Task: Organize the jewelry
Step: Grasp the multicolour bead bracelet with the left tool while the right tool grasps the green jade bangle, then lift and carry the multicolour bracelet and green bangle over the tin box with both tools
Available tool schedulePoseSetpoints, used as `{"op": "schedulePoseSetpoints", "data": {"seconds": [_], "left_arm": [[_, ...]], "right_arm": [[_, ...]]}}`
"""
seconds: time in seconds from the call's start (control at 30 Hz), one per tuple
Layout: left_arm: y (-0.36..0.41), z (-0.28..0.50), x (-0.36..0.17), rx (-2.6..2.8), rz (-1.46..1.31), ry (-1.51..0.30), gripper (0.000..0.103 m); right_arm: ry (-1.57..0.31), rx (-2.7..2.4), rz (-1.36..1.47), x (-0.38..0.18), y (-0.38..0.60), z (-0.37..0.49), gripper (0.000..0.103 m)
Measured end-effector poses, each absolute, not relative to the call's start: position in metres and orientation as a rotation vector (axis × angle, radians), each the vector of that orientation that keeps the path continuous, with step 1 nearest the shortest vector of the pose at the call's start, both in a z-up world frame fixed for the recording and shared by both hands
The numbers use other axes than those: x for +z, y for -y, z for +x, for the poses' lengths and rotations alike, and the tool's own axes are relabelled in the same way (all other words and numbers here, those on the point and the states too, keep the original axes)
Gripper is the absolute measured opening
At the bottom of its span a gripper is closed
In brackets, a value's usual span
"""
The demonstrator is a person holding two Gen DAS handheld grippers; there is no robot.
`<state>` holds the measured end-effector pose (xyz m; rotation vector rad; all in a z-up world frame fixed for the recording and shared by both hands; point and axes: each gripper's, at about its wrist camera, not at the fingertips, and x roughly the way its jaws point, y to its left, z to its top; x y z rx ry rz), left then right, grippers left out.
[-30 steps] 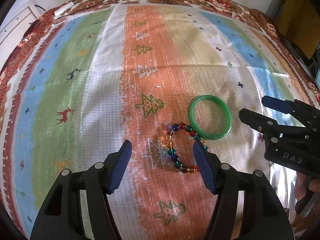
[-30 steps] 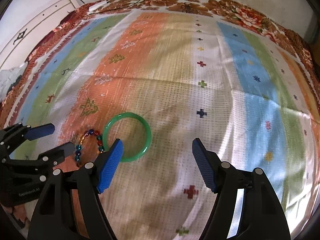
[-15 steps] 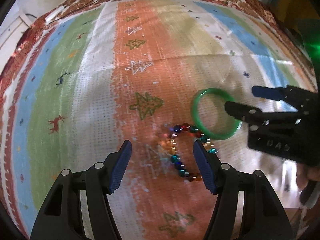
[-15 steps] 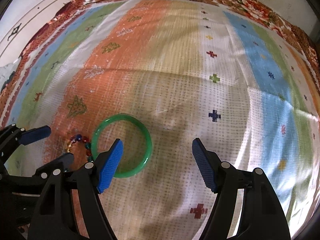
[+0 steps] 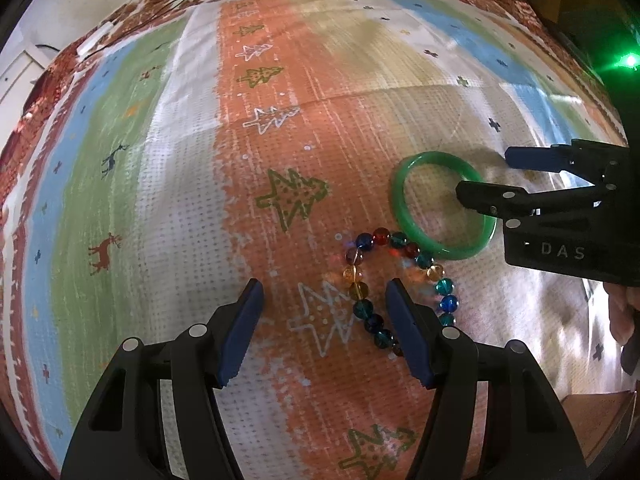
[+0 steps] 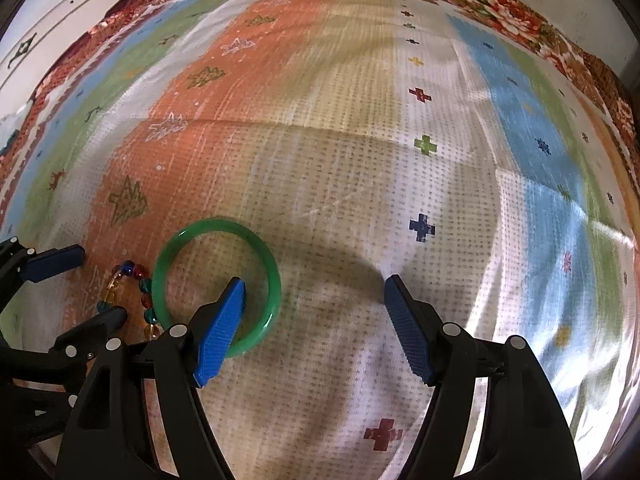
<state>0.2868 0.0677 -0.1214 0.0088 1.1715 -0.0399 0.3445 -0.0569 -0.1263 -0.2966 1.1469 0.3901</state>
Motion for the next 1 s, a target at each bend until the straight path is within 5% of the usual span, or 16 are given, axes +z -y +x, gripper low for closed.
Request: {"op": "schedulePoseSetpoints", "data": {"seconds": [0.1, 0.17, 0.33, 0.43, 1.0], "left_arm": [[-0.069, 0.287, -0.122, -0.040, 0.012, -1.174, 0.059], [-0.072, 0.287, -0.122, -0.026, 0.012, -1.176, 0.048], [-0.083, 0.288, -0.122, 0.002, -0.008, -1.186, 0.011], [-0.088, 0.288, -0.122, -0.001, -0.038, -1.187, 0.009], [-0.079, 0.274, -0.083, -0.001, -0.056, -1.085, 0.009]], "right_arm": [[-1.147, 0.393, -0.304, -0.126, 0.057, 0.344, 0.070], [-1.147, 0.392, -0.312, -0.126, 0.058, 0.343, 0.062], [-1.152, 0.399, -0.315, -0.124, 0.062, 0.341, 0.026], [-1.168, 0.414, -0.297, -0.125, 0.064, 0.339, 0.008], [-1.114, 0.404, -0.340, -0.093, 0.069, 0.310, 0.008]]}}
